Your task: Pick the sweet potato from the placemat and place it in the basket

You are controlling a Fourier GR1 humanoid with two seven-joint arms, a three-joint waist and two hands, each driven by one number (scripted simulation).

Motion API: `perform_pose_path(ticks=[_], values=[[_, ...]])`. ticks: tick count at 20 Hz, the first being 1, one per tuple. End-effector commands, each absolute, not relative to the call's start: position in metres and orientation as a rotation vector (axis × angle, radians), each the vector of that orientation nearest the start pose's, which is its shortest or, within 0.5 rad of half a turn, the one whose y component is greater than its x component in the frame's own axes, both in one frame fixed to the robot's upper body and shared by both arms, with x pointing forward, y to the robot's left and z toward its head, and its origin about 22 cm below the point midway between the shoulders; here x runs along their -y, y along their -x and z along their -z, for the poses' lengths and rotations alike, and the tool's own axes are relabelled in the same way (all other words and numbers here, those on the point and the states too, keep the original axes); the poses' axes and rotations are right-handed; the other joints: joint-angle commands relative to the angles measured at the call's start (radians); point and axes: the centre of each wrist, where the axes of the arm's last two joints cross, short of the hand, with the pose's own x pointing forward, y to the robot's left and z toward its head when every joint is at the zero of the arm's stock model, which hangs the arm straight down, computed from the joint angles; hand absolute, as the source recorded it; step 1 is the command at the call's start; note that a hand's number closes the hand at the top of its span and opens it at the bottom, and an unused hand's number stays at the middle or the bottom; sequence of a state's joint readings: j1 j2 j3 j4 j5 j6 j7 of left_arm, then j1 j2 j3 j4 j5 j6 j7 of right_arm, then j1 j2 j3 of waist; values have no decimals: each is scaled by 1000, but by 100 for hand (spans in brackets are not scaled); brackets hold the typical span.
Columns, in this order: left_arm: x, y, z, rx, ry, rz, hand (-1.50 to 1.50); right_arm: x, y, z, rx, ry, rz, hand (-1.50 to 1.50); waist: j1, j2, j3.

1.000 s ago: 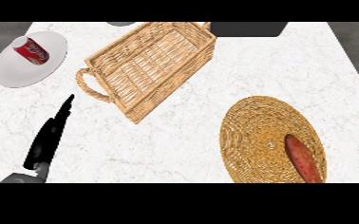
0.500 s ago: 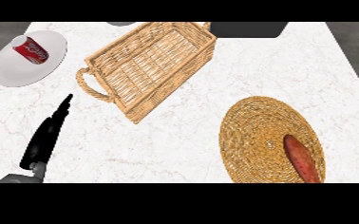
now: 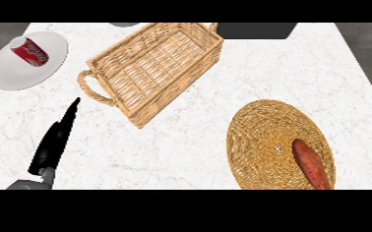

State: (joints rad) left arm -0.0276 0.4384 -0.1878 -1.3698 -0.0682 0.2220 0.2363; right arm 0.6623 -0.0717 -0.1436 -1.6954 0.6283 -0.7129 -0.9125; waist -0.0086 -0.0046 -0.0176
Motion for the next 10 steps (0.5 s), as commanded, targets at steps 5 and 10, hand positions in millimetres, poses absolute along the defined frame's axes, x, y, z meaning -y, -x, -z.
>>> perform_pose_path(ticks=[5, 10], values=[[-329, -254, 2, 1154, -485, 308, 0, 321, -75, 65, 1778, 1331, -657, -150, 6, 5, 18], [-316, -231, 30, 1154, -483, 305, 0, 311, -94, 72, 1757, 1364, -604, -150, 14, 6, 17]])
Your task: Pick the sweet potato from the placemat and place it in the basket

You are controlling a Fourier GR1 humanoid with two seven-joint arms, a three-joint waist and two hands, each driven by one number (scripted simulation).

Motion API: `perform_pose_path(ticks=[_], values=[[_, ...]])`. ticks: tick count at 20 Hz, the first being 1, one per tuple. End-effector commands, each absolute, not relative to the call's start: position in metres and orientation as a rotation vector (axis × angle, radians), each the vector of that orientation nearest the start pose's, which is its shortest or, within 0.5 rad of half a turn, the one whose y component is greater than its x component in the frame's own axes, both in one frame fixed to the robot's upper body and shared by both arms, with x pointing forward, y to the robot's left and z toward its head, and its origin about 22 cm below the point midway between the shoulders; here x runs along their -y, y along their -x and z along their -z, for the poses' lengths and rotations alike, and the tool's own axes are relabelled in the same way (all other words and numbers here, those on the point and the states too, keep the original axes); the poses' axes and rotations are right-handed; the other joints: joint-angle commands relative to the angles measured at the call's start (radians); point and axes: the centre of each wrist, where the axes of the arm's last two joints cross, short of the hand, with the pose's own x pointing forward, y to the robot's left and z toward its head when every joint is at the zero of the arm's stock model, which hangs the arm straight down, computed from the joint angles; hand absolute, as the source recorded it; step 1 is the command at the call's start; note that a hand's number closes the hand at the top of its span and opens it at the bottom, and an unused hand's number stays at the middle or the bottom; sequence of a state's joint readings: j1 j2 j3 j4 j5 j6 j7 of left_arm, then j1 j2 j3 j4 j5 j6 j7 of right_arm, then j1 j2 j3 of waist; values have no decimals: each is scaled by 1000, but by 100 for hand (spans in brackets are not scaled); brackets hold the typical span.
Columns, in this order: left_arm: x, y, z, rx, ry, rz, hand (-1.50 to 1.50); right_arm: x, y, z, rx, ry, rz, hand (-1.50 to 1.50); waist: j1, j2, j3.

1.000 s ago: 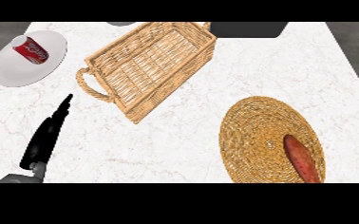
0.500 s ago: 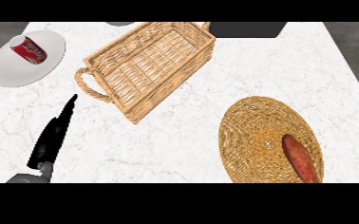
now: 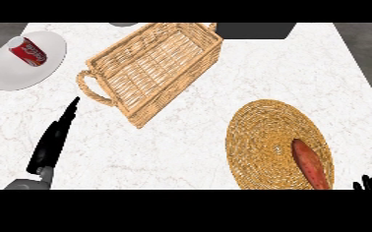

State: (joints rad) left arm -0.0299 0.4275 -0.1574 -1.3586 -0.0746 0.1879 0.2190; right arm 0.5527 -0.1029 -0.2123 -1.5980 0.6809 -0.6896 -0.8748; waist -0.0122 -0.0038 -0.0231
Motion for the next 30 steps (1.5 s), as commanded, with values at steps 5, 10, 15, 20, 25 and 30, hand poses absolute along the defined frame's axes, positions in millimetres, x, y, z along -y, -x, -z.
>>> perform_pose_path(ticks=[5, 10, 15, 20, 25, 30], values=[[-316, -238, 18, 1141, -474, 312, 0, 319, -107, 71, 1729, 1347, -630, -150, 19, 4, 23], [-308, -246, 20, 1125, -464, 310, 0, 315, -126, 80, 1753, 1315, -630, -150, 19, 6, 24], [-302, -242, 32, 1159, -496, 324, 0, 326, -138, 64, 1730, 1312, -680, -150, 16, 6, 22], [-291, -246, 24, 1158, -474, 321, 0, 309, -142, 83, 1705, 1208, -760, 150, 19, 6, 23], [-312, -250, 9, 1160, -470, 315, 0, 309, -142, 89, 1760, 1081, -819, 150, 22, 4, 24], [-310, -259, 5, 1176, -482, 311, 0, 295, -161, 82, 1774, 1120, -902, 150, 23, 5, 23]])
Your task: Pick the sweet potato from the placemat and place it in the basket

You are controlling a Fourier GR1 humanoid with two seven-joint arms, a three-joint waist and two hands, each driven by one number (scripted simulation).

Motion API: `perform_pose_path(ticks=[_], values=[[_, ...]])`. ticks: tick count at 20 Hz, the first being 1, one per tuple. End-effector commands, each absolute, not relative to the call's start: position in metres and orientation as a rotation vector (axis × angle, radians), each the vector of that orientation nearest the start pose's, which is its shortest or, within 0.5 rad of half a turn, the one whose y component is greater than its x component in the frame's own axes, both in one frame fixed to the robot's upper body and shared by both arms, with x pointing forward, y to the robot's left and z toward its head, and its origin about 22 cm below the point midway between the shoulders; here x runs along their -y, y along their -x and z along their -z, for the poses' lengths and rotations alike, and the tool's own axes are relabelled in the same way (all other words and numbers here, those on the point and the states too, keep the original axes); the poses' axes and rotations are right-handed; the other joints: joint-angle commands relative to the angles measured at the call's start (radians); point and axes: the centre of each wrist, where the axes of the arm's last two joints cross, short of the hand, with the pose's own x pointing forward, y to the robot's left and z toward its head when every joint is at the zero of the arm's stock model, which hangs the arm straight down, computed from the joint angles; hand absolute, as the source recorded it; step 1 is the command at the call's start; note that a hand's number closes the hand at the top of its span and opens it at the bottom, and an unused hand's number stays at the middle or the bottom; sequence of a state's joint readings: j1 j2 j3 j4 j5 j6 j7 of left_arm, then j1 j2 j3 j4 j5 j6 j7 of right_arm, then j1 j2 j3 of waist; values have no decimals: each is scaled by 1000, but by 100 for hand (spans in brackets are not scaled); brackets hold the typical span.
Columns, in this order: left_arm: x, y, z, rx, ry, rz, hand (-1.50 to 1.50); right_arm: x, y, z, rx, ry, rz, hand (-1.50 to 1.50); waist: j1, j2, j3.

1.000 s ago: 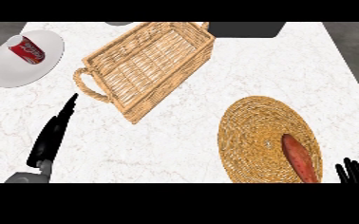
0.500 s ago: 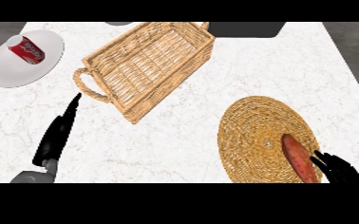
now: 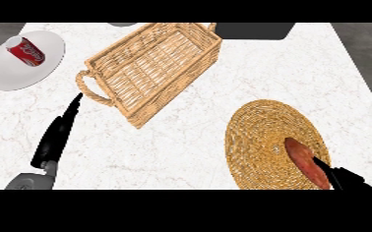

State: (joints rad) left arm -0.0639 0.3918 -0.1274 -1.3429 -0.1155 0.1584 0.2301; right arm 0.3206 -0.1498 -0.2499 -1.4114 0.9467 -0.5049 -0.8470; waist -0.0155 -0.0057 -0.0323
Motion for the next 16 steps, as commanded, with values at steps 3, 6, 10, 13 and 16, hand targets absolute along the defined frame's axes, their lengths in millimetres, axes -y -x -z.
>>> perform_pose_path(ticks=[3, 6, 10, 13, 16], values=[[-319, -238, 15, 1140, -495, 320, 0, 308, -142, 86, 1776, 1165, -916, 150, 25, 3, 33], [-309, -243, 22, 1144, -488, 295, 0, 293, -155, 79, 1836, 1245, -871, 150, 16, 4, 33], [-311, -233, 31, 1132, -493, 286, 0, 304, -135, 69, 1878, 1366, -762, 150, -5, -2, 33], [-304, -248, 18, 1167, -465, 333, 0, 302, -203, 47, 1791, 1160, -1120, 150, 63, 19, 28], [-290, -256, 12, 1204, -446, 387, 0, 328, -219, 34, 1639, 1005, -1415, 150, 135, 42, 25]])
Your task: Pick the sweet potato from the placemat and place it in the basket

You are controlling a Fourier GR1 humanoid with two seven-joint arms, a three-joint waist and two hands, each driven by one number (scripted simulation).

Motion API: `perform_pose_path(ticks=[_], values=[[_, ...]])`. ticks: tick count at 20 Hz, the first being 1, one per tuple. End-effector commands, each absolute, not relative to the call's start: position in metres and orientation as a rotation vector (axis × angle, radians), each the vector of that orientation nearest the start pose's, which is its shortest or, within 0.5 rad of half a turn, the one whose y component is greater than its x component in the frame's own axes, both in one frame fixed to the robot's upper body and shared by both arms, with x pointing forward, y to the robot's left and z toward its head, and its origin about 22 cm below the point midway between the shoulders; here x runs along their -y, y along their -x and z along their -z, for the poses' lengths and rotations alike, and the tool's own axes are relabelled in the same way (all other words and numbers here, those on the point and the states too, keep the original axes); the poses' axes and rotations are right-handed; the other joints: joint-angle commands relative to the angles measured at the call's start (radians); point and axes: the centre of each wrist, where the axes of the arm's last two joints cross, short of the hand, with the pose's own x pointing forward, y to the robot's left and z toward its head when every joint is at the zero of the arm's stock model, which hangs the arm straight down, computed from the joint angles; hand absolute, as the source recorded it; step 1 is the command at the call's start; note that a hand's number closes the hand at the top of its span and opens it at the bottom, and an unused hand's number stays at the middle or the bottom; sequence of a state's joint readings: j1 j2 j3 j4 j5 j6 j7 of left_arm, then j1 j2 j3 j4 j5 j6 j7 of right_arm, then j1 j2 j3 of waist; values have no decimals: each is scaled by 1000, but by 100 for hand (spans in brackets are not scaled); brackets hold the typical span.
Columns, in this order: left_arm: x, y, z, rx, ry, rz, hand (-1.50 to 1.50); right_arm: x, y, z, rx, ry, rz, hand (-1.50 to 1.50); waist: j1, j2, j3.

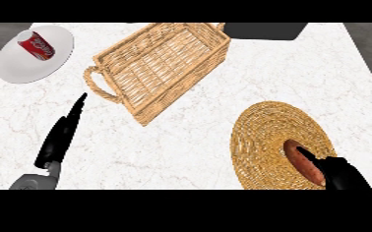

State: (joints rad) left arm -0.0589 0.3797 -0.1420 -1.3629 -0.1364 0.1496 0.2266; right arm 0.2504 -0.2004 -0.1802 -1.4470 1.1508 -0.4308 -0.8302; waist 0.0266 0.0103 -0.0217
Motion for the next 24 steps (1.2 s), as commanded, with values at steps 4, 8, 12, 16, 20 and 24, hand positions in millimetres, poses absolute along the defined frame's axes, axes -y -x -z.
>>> perform_pose_path(ticks=[4, 8, 12, 16, 20, 24], values=[[-291, -266, 4, 1192, -430, 383, 0, 303, -275, -17, 1693, 921, -1367, 150, 78, 11, 17], [-291, -259, 11, 1176, -455, 356, 0, 286, -339, -95, 1796, 898, -1246, 150, 36, -4, 20], [-306, -257, 10, 1169, -465, 350, 0, 256, -375, -161, 1896, 929, -1163, 150, 10, -8, 21], [-305, -244, 21, 1158, -466, 311, 0, 266, -387, -213, 1980, 874, -1119, 150, -8, -10, 21], [-320, -237, 24, 1152, -490, 317, 0, 264, -385, -251, 2034, 769, -1107, 150, -18, -12, 21], [-322, -239, 13, 1151, -490, 316, 0, 246, -378, -292, 2036, 598, -1117, 150, -23, -17, 21]])
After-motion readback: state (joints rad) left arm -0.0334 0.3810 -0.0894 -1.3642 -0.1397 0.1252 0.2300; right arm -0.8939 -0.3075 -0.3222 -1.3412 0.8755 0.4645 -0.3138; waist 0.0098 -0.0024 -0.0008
